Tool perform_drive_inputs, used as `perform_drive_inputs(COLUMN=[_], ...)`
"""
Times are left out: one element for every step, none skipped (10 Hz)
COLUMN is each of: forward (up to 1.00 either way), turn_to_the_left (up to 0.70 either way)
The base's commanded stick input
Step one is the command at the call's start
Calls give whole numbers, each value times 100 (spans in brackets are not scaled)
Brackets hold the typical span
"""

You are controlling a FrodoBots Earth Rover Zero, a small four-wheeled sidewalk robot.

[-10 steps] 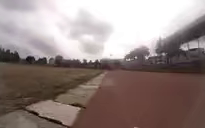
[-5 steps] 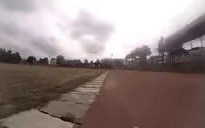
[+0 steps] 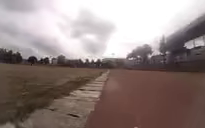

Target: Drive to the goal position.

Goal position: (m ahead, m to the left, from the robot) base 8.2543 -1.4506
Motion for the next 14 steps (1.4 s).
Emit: perform_drive_inputs(forward=[100, 100, 100, 100, 100, 100, 100, 100, 100, 100, 100, 100, 100, 100], turn_to_the_left=[0, 0, 0, 0, 0, 0, -5, -12, -32, -40, -40, -40, -40, -40])
